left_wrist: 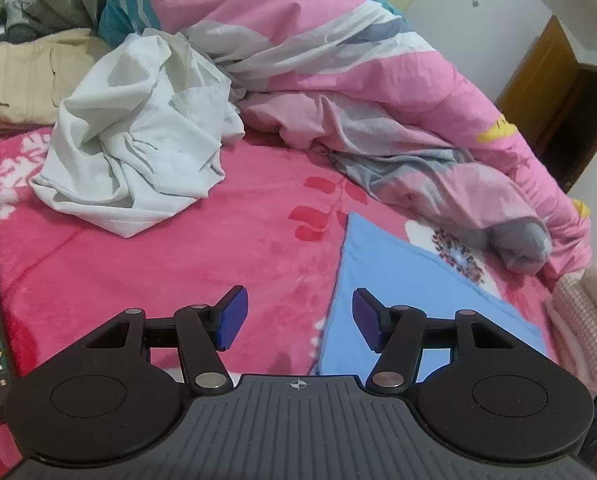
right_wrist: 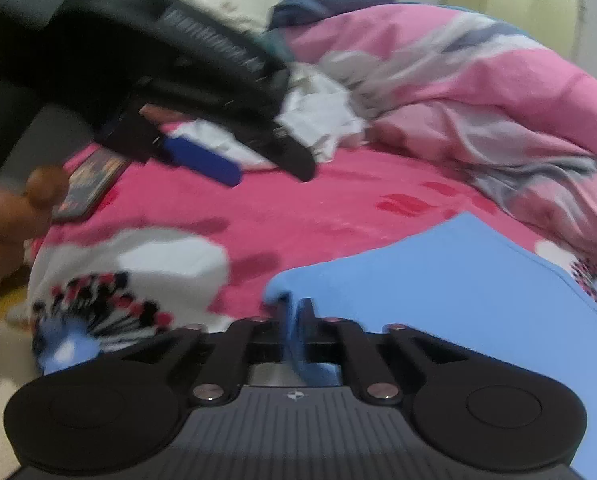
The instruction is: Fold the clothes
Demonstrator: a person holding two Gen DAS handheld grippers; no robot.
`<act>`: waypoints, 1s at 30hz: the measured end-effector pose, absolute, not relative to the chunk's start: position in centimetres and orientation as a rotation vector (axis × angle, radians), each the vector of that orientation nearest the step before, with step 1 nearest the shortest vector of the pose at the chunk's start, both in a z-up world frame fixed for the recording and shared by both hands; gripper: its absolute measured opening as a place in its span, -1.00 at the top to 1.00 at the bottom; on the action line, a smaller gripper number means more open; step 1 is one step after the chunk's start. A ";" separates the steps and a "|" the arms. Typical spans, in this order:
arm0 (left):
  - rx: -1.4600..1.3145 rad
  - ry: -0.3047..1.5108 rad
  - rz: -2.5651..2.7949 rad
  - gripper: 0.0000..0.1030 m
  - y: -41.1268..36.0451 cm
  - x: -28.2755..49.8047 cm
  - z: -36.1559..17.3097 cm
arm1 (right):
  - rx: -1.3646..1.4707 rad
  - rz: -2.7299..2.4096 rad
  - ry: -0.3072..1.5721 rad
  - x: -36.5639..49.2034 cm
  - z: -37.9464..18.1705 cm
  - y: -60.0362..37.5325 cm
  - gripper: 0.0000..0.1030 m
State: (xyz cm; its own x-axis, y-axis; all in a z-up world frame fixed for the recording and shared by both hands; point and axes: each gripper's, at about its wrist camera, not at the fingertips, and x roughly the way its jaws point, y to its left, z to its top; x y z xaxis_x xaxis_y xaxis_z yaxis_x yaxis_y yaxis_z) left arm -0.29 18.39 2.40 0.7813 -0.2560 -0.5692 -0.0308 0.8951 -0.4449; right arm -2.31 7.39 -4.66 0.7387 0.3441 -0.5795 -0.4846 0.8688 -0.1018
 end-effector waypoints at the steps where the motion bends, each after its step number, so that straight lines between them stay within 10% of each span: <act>1: -0.473 0.672 -0.134 -0.15 18.6 -0.1 2.4 | -0.203 0.453 0.581 -2.3 -4.3 6.7 0.97; 11: -0.693 0.740 -0.246 -0.59 19.0 3.4 2.1 | 0.282 0.416 0.544 -2.5 -0.8 -2.1 0.97; 30: -0.721 0.987 -0.401 -0.25 13.2 16.1 -2.0 | 0.354 0.441 0.475 -2.7 -0.3 -4.5 0.97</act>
